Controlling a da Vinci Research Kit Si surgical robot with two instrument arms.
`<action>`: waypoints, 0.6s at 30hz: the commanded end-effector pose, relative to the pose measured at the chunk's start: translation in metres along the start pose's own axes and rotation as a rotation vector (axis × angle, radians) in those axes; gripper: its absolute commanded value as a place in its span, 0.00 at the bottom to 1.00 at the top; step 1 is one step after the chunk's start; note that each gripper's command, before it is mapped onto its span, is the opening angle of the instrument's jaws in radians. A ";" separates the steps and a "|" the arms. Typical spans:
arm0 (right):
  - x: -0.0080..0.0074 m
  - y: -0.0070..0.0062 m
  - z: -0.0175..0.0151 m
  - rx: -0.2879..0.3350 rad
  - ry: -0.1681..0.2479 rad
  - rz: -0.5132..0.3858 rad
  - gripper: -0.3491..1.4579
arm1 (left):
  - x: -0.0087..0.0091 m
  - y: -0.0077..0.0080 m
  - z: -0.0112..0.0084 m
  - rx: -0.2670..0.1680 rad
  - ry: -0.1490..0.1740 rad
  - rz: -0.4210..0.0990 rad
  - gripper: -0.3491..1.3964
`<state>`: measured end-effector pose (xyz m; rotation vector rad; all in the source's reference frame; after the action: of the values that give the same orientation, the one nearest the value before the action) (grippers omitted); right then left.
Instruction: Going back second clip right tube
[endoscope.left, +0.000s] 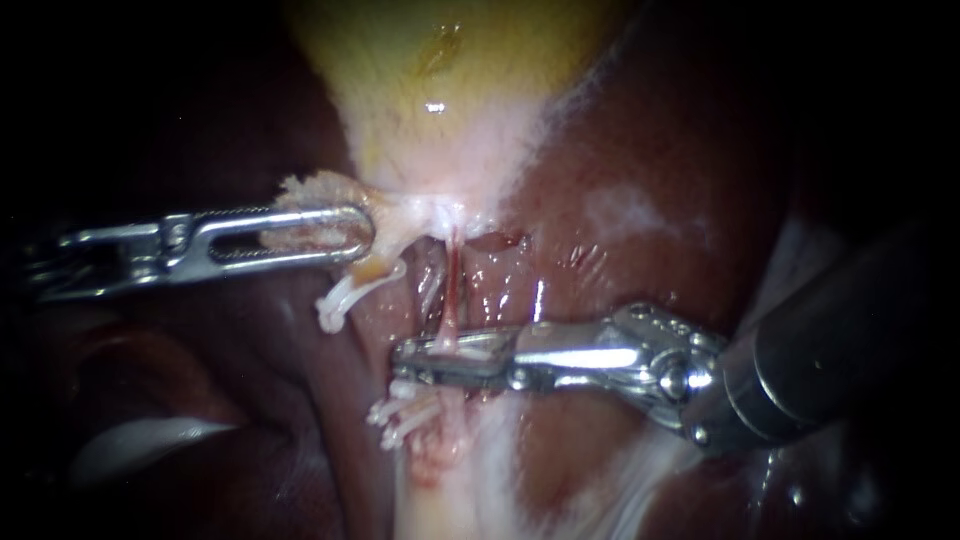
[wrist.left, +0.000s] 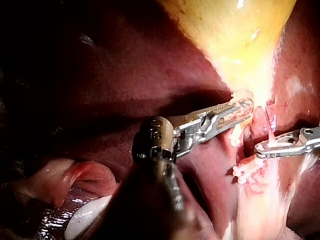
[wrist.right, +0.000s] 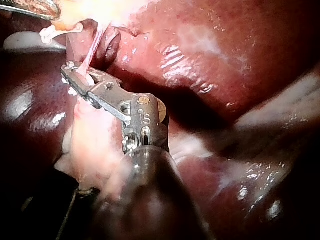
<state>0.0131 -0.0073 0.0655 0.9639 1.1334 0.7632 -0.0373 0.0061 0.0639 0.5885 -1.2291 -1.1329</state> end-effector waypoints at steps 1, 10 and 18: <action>0.0000 -0.0001 0.0000 0.001 -0.001 0.000 0.00 | 0.0000 0.0000 0.0000 -0.001 0.000 0.000 0.00; -0.0001 -0.0002 -0.0002 0.005 0.000 -0.001 0.00 | 0.0001 0.0000 0.0000 -0.001 0.000 0.000 0.00; -0.0001 -0.0002 -0.0003 0.005 -0.002 0.005 0.00 | 0.0001 0.0000 0.0000 -0.001 -0.001 0.000 0.00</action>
<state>0.0128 -0.0074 0.0653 0.9708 1.1319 0.7613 -0.0373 0.0061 0.0639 0.5872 -1.2291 -1.1333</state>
